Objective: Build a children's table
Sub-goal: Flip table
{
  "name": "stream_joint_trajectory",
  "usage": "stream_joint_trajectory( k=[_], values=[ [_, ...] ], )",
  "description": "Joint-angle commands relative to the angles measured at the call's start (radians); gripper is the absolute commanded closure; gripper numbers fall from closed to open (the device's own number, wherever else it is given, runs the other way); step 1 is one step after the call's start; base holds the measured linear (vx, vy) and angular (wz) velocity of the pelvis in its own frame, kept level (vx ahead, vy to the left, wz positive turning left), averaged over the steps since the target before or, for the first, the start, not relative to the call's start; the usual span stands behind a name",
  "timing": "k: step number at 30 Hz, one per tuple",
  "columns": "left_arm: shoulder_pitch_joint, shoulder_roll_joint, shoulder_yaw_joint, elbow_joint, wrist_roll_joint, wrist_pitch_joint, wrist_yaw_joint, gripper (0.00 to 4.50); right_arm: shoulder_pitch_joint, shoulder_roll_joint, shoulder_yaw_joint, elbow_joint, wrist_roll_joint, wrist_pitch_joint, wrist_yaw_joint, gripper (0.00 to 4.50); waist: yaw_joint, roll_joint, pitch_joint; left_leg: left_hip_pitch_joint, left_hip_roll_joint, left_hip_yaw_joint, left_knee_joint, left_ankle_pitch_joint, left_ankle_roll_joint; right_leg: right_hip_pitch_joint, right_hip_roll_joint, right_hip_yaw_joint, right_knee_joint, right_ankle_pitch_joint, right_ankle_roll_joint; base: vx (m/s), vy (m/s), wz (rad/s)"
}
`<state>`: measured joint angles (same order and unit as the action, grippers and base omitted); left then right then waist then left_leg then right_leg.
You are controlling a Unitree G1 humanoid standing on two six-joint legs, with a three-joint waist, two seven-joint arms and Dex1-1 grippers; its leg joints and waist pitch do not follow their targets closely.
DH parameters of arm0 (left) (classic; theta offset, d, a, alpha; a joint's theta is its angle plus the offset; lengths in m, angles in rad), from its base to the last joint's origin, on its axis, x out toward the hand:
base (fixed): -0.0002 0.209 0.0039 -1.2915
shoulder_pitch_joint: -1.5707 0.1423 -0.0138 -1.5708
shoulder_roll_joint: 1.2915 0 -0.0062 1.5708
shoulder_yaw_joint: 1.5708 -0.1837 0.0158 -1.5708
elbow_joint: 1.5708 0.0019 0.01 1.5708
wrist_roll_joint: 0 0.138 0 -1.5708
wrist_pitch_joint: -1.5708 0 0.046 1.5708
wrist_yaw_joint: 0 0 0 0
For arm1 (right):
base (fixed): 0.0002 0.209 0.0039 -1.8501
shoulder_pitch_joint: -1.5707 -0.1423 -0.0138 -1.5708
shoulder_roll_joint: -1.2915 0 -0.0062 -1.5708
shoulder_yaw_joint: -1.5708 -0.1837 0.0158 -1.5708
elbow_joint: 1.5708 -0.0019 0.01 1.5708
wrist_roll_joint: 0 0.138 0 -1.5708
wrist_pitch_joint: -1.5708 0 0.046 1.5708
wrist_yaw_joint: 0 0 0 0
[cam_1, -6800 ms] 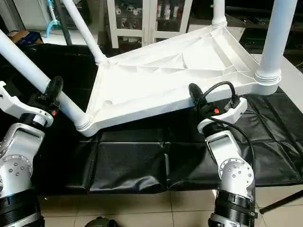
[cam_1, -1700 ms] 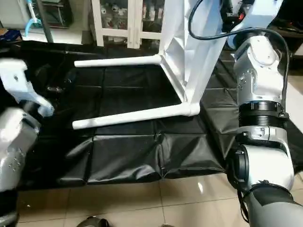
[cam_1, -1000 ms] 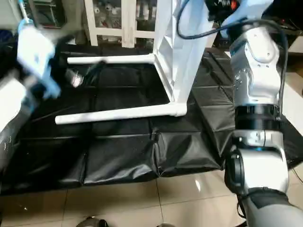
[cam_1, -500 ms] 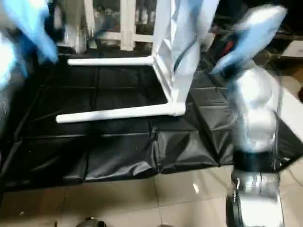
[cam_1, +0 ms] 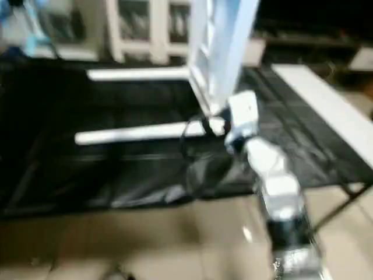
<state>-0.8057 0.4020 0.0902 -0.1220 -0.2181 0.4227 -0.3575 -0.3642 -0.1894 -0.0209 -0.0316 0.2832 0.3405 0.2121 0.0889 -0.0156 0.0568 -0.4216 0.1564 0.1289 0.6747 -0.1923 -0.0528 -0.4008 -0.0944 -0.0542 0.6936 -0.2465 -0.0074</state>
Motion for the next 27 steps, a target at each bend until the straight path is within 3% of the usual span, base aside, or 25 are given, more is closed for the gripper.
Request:
stream_joint_trajectory(
  k=[1,2,3,4,5,7,9,10,11,12,13,14,15,16,17,18,19,20,21,22,23,24,25,26,27],
  values=[
    [0.067,-0.036,0.039,-0.031,-0.065,0.076,0.053,0.0,0.034,-0.008,-0.046,-0.047,0.018,0.037,-0.033,0.05,-0.019,0.022,-0.054,0.063,0.064,-0.028,-0.132,-0.592,-0.145,0.002,-0.029,0.023,-0.096,-0.209,-0.151,-0.066,0.028,0.09],
    [0.136,-0.055,0.047,-0.044,-0.059,0.074,0.071,0.0,0.06,-0.008,-0.042,-0.08,0.023,0.043,-0.026,0.05,-0.015,0.02,-0.061,0.068,0.054,-0.019,-0.131,-0.585,-0.128,0.007,-0.037,0.028,-0.118,-0.286,-0.124,-0.066,0.028,0.09],
    [0.288,-0.099,0.063,-0.067,-0.031,0.083,0.118,0.0,0.116,0.005,-0.041,-0.146,0.02,0.019,-0.037,0.05,-0.017,0.024,-0.062,0.052,0.058,-0.02,-0.138,-0.531,-0.121,0.025,-0.047,0.034,-0.127,-0.283,-0.107,0.0,0.0,0.0],
    [0.435,-0.141,0.078,-0.076,-0.006,0.069,0.159,0.0,0.163,0.016,-0.03,-0.2,-0.02,-0.021,-0.069,0.05,-0.02,0.016,-0.059,0.035,0.059,-0.017,-0.155,-0.458,-0.1,0.044,-0.046,0.028,-0.134,-0.261,-0.085,0.0,0.0,0.0],
    [0.505,-0.161,0.084,-0.079,0.007,0.056,0.178,0.0,0.193,0.018,-0.016,-0.226,-0.05,-0.051,-0.084,0.05,-0.031,0.013,-0.05,0.043,0.051,-0.007,-0.16,-0.487,-0.093,0.037,-0.041,0.026,-0.154,-0.368,-0.049,0.0,0.0,0.0],
    [0.572,-0.162,0.064,-0.084,0.051,0.016,0.198,0.0,0.226,0.013,0.009,-0.243,-0.082,-0.085,-0.086,0.05,-0.039,0.023,-0.055,0.062,0.051,-0.01,-0.152,-0.52,-0.103,0.023,-0.048,0.032,-0.175,-0.474,-0.022,0.0,0.0,0.0],
    [0.646,-0.157,0.029,-0.106,0.083,-0.008,0.195,0.0,0.266,0.021,0.02,-0.248,-0.081,-0.051,-0.09,0.05,-0.049,0.033,-0.047,0.067,0.055,-0.023,-0.162,-0.613,-0.115,0.024,-0.04,0.016,-0.188,-0.509,-0.01,-0.035,-0.001,-0.05],
    [0.677,-0.171,0.023,-0.108,0.06,-0.026,0.183,0.0,0.286,0.04,0.017,-0.241,-0.069,-0.047,-0.097,0.05,-0.054,0.039,-0.04,0.078,0.06,-0.026,-0.176,-0.716,-0.123,0.027,-0.027,-0.009,-0.193,-0.501,-0.011,-0.08,0.011,-0.09],
    [0.7,-0.197,0.027,-0.101,0.03,-0.053,0.174,0.0,0.307,0.046,0.026,-0.237,-0.062,-0.044,-0.088,0.05,-0.056,0.037,-0.035,0.063,0.076,-0.02,-0.219,-0.811,-0.125,0.055,-0.006,-0.034,-0.157,-0.428,-0.027,-0.08,0.011,-0.09],
    [0.714,-0.219,0.035,-0.107,0.007,-0.056,0.171,0.0,0.321,0.05,0.032,-0.24,-0.057,-0.043,-0.082,0.05,-0.046,0.042,-0.034,0.029,0.09,-0.005,-0.263,-0.85,-0.128,0.093,0.008,-0.036,-0.081,-0.331,-0.039,-0.097,0.009,-0.02],
    [0.735,-0.22,0.023,-0.116,0.017,-0.082,0.17,0.0,0.333,0.054,0.032,-0.244,-0.049,-0.05,-0.075,0.05,-0.016,0.046,-0.027,-0.031,0.102,0.026,-0.322,-0.9,-0.124,0.133,0.024,-0.042,0.027,-0.245,-0.041,-0.116,-0.02,0.21],
    [0.762,-0.224,0.011,-0.138,0.014,-0.091,0.165,0.0,0.348,0.055,0.026,-0.261,-0.033,-0.042,-0.067,0.05,0.009,-0.035,-0.051,0.027,0.07,0.116,-0.232,-0.59,-0.084,0.069,-0.002,0.05,0.006,-0.536,0.033,-0.116,-0.02,0.21],
    [0.781,-0.227,0.004,-0.149,0.019,-0.102,0.169,0.0,0.357,0.052,0.02,-0.271,-0.024,-0.038,-0.061,0.05,-0.001,-0.072,-0.047,0.132,0.039,0.055,0.017,-0.364,-0.078,-0.071,-0.114,0.086,-0.208,-0.945,0.064,-0.03,-0.127,0.24],
    [0.807,-0.222,-0.013,-0.148,0.055,-0.144,0.185,0.0,0.372,0.043,0.013,-0.279,-0.024,-0.044,-0.052,0.05,-0.023,-0.038,-0.038,0.054,-0.002,-0.03,0.086,-0.062,0.006,-0.031,-0.137,0.172,-0.249,-1.221,0.033,0.0,-0.088,-0.06],
    [0.821,-0.221,-0.024,-0.153,0.076,-0.15,0.186,0.0,0.382,0.038,0.009,-0.282,-0.029,-0.048,-0.052,0.05,-0.02,-0.042,-0.015,0.046,-0.007,-0.064,0.074,-0.104,-0.03,0.001,-0.134,0.141,-0.217,-1.081,0.0,0.0,-0.088,-0.06],
    [0.828,-0.223,-0.031,-0.159,0.09,-0.154,0.188,0.0,0.389,0.035,0.003,-0.282,-0.029,-0.05,-0.05,0.05,-0.021,-0.033,-0.019,0.094,0.008,-0.065,0.044,-0.226,-0.058,-0.017,-0.113,0.107,-0.197,-0.982,-0.011,-0.065,0.047,-0.03],
    [0.829,-0.233,-0.033,-0.17,0.093,-0.151,0.194,0.0,0.395,0.032,-0.004,-0.281,-0.026,-0.051,-0.047,0.05,-0.022,-0.015,-0.039,0.122,0.021,-0.06,-0.023,-0.322,-0.084,-0.01,-0.058,0.082,-0.155,-0.767,-0.039,-0.114,0.035,0.22],
    [0.817,-0.252,-0.039,-0.187,0.088,-0.142,0.205,0.0,0.405,0.027,-0.014,-0.276,-0.02,-0.058,-0.041,0.05,-0.051,0.019,-0.037,0.113,0.072,-0.08,-0.141,-0.605,-0.103,0.012,0.015,0.047,-0.091,-0.277,-0.064,-0.114,0.035,0.22],
    [0.817,-0.252,-0.039,-0.187,0.088,-0.142,0.205,0.0,0.405,0.027,-0.014,-0.276,-0.02,-0.058,-0.041,0.05,-0.056,0.026,-0.03,0.114,0.074,-0.081,-0.157,-0.683,-0.101,0.023,0.012,0.04,-0.096,-0.233,-0.072,-0.12,0.039,0.16],
    [0.812,-0.257,-0.043,-0.192,0.087,-0.145,0.207,0.0,0.408,0.025,-0.017,-0.275,-0.017,-0.06,-0.038,0.05,-0.07,0.027,-0.022,0.121,0.071,-0.08,-0.177,-0.78,-0.087,0.045,0.01,0.026,-0.111,-0.226,-0.071,-0.075,0.075,-0.01],
    [0.802,-0.253,-0.057,-0.193,0.097,-0.147,0.205,0.0,0.411,0.029,-0.024,-0.275,-0.012,-0.062,-0.039,0.05,-0.083,0.026,-0.005,0.131,0.068,-0.069,-0.204,-0.897,-0.08,0.061,0.019,0.0,-0.132,-0.331,-0.051,-0.075,0.075,-0.01],
    [0.79,-0.249,-0.07,-0.194,0.104,-0.156,0.199,0.0,0.415,0.026,-0.026,-0.275,-0.014,-0.064,-0.036,0.05,-0.088,0.033,-0.004,0.131,0.068,-0.062,-0.219,-0.941,-0.076,0.079,0.026,-0.019,-0.131,-0.366,-0.04,-0.068,0.068,-0.05],
    [0.781,-0.246,-0.083,-0.195,0.112,-0.157,0.197,0.0,0.418,0.026,-0.028,-0.274,-0.016,-0.065,-0.035,0.05,-0.065,0.044,0.0,0.048,0.083,-0.024,-0.305,-1.071,-0.063,0.187,0.042,-0.061,0.037,-0.289,-0.015,-0.113,0.041,-0.05],
    [0.776,-0.245,-0.092,-0.197,0.115,-0.16,0.194,0.0,0.422,0.026,-0.03,-0.274,-0.016,-0.066,-0.034,0.05,-0.004,0.043,-0.005,0.019,0.058,0.047,-0.293,-1.038,-0.026,0.217,0.05,-0.067,0.079,-0.244,0.016,-0.113,0.041,-0.05],
    [0.776,-0.246,-0.097,-0.198,0.115,-0.162,0.193,0.0,0.425,0.025,-0.03,-0.274,-0.015,-0.067,-0.033,0.05,0.004,0.025,-0.008,0.03,0.075,0.065,-0.28,-0.956,-0.01,0.217,0.035,-0.024,0.092,-0.365,0.021,-0.092,-0.037,0.07]
  ],
)
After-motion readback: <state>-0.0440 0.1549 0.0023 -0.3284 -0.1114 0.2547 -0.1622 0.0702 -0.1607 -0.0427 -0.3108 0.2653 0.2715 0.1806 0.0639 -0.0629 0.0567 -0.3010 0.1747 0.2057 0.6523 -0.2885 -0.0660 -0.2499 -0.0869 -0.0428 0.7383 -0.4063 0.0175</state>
